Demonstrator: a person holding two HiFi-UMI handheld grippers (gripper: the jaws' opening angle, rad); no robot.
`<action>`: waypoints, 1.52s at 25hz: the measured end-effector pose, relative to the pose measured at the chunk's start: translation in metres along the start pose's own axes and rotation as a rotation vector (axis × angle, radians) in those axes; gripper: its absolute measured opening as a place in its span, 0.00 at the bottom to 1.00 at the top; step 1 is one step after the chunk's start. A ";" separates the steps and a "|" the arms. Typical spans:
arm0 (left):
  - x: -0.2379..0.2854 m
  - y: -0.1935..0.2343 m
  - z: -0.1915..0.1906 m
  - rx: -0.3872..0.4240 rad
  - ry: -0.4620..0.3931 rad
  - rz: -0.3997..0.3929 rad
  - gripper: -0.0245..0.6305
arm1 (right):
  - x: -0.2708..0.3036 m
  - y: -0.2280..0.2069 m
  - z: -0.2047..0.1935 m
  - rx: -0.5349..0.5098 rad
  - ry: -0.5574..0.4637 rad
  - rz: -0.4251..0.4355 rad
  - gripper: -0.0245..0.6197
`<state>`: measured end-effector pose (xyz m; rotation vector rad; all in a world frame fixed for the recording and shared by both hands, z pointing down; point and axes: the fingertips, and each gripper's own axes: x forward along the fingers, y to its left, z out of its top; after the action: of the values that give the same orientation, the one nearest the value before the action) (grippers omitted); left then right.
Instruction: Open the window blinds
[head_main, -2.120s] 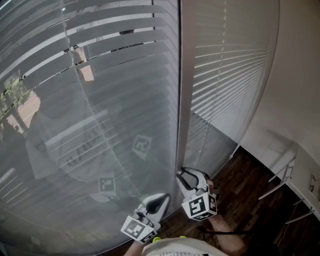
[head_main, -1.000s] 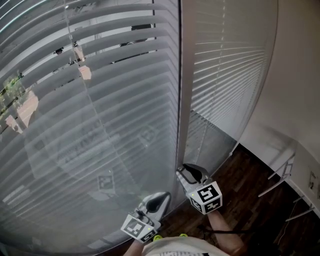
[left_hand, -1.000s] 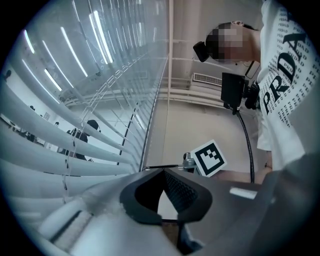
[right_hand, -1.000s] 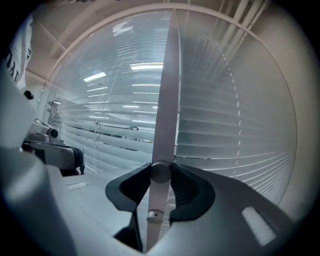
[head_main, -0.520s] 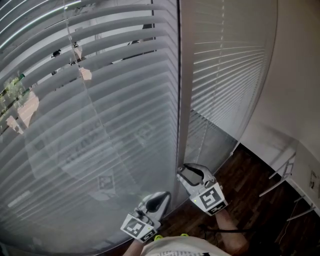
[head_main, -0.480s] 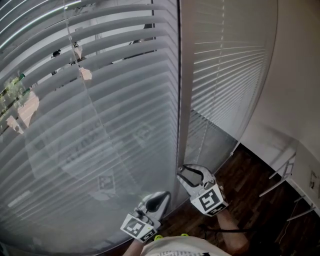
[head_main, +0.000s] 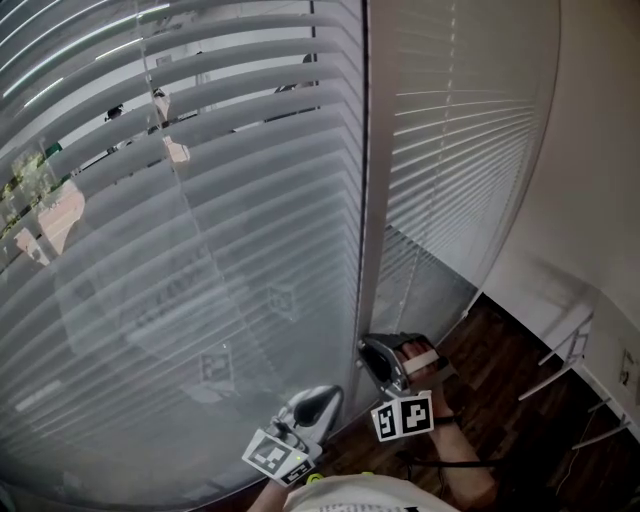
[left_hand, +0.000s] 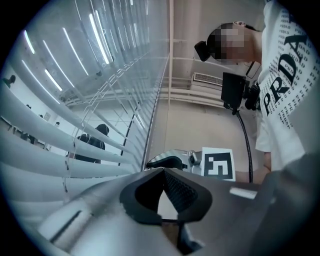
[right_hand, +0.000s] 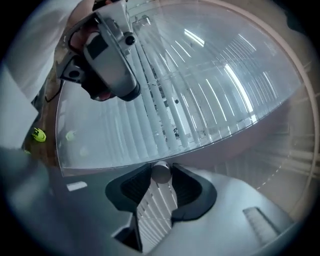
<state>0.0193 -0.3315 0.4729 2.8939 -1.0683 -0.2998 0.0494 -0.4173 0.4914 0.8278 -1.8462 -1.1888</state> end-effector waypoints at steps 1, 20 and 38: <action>0.000 0.000 0.000 -0.001 0.000 0.000 0.02 | 0.001 0.000 0.000 -0.005 -0.002 -0.003 0.24; 0.000 -0.002 -0.002 -0.003 0.011 -0.001 0.02 | 0.000 -0.009 0.000 0.462 -0.098 -0.012 0.24; -0.004 -0.008 -0.003 -0.022 0.020 -0.009 0.02 | 0.000 -0.014 -0.007 0.884 -0.162 0.026 0.24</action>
<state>0.0225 -0.3230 0.4756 2.8766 -1.0418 -0.2801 0.0572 -0.4252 0.4798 1.1793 -2.5369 -0.3754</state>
